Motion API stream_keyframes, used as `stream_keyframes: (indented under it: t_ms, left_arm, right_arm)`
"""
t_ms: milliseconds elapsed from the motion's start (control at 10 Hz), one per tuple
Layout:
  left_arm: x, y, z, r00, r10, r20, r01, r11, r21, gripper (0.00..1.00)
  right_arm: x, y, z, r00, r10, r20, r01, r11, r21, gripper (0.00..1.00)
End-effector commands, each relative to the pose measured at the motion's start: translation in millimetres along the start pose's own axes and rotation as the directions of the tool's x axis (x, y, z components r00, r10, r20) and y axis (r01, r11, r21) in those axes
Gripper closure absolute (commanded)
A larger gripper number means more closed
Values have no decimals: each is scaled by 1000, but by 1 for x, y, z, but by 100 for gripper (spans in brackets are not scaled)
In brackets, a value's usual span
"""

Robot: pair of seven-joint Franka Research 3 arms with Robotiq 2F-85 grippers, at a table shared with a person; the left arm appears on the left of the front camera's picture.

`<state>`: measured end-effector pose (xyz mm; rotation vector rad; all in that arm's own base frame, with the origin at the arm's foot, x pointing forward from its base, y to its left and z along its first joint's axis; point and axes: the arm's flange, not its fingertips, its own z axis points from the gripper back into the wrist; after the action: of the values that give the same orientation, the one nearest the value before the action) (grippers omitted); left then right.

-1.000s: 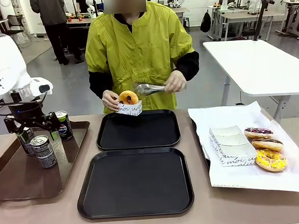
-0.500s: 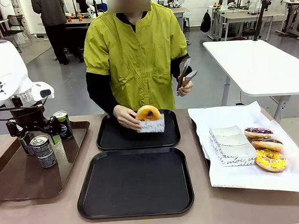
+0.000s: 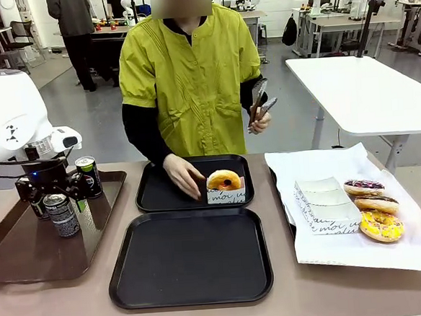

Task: Set up donuts and drinks on trays.
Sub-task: Pick up one Pepsi coke and place it on the Flat Tray.

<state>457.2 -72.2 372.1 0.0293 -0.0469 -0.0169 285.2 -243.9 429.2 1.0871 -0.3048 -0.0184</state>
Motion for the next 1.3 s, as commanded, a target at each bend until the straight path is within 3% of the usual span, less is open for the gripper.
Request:
stream_keyframes:
  t_ms: [0,100,200,1200]
  left_arm:
    - [5,3,0,1000,-20,8,20,1000,-16,0]
    - [3,3,0,1000,-19,12,19,1000,-19,0]
    - [0,4,1,1000,-19,24,20,999,-26,7]
    - [-3,2,20,1000,-14,7,15,1000,-25,97]
  right_arm:
    - [-1,1,-2,1000,3,14,-3,1000,16,0]
    - [-1,1,-2,1000,3,14,-3,1000,16,0]
    - [-1,1,-2,1000,3,14,-3,1000,16,0]
    - [-1,1,-2,1000,3,14,-3,1000,16,0]
